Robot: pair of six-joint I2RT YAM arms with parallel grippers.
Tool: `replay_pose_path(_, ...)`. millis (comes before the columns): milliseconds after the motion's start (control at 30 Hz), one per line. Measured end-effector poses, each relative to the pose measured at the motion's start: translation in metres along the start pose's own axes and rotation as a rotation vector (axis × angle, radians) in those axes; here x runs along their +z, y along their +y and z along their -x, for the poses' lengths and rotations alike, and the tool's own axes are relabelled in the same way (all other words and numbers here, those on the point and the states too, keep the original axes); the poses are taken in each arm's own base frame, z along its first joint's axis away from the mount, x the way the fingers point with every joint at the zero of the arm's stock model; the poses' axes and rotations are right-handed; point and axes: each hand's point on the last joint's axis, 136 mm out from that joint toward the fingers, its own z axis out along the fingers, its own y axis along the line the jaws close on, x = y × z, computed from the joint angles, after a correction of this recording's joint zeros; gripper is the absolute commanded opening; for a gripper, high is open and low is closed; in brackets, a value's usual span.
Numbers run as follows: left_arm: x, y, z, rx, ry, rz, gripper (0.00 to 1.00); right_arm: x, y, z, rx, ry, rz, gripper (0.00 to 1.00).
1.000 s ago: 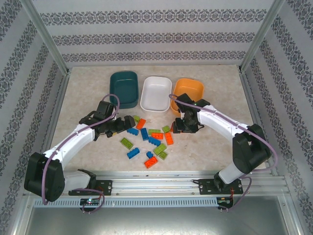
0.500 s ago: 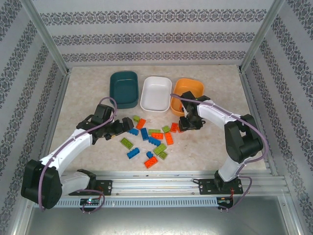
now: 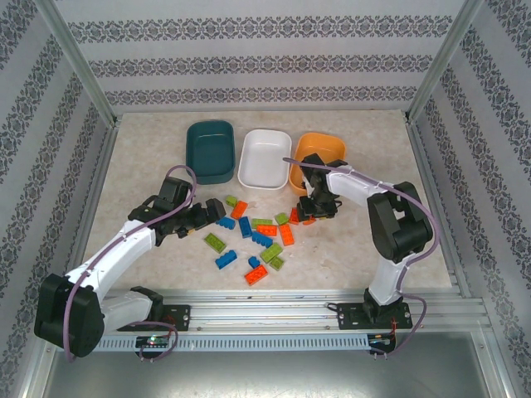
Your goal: Sort the legos into containers by color
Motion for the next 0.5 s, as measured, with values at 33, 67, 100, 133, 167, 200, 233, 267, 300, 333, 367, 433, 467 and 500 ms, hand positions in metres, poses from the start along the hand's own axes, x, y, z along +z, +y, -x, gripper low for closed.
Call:
replay_pose_path(33,0.000,0.000,0.000,-0.002,0.000,0.000,1.00,0.001,0.001,0.000,0.000,0.001,0.004,0.55)
replay_pose_path(67,0.000,0.000,0.000,-0.002,0.000,0.001,1.00,0.001,0.001,0.000,0.001,0.001,0.008,0.54)
replay_pose_path(100,0.001,0.000,0.000,-0.003,0.001,0.001,1.00,0.001,0.002,0.001,0.001,0.000,0.011,0.53)
replay_pose_path(133,0.001,0.001,0.000,-0.003,0.004,0.003,1.00,0.001,0.002,0.001,0.002,-0.002,0.012,0.51)
replay_pose_path(167,0.003,0.001,-0.001,-0.005,0.007,0.006,1.00,0.002,0.002,0.001,0.002,-0.004,0.015,0.49)
replay_pose_path(200,0.004,0.002,-0.001,-0.006,0.012,0.010,1.00,0.003,0.003,0.001,0.003,-0.004,0.017,0.48)
replay_pose_path(233,0.006,0.003,-0.002,-0.008,0.017,0.015,1.00,0.005,0.003,0.000,0.003,-0.002,0.021,0.47)
replay_pose_path(267,0.007,0.004,-0.002,-0.011,0.022,0.020,1.00,0.004,0.003,0.000,0.003,-0.005,0.024,0.45)
replay_pose_path(300,0.009,0.005,-0.003,-0.013,0.027,0.024,1.00,0.004,0.003,0.000,0.005,-0.008,0.026,0.44)
replay_pose_path(333,0.010,0.006,-0.003,-0.016,0.032,0.028,1.00,0.004,0.002,0.000,0.008,-0.011,0.030,0.42)
replay_pose_path(367,0.011,0.007,-0.004,-0.019,0.035,0.031,1.00,0.003,0.002,-0.001,0.010,-0.014,0.034,0.41)
replay_pose_path(433,0.013,0.008,-0.004,-0.024,0.041,0.036,1.00,0.002,0.002,-0.002,0.011,-0.020,0.036,0.40)
replay_pose_path(467,0.014,0.009,-0.005,-0.027,0.043,0.038,1.00,0.002,0.002,-0.004,0.011,-0.021,0.037,0.40)
replay_pose_path(500,0.014,0.009,-0.005,-0.029,0.043,0.039,1.00,0.001,0.001,-0.005,0.012,-0.020,0.037,0.40)
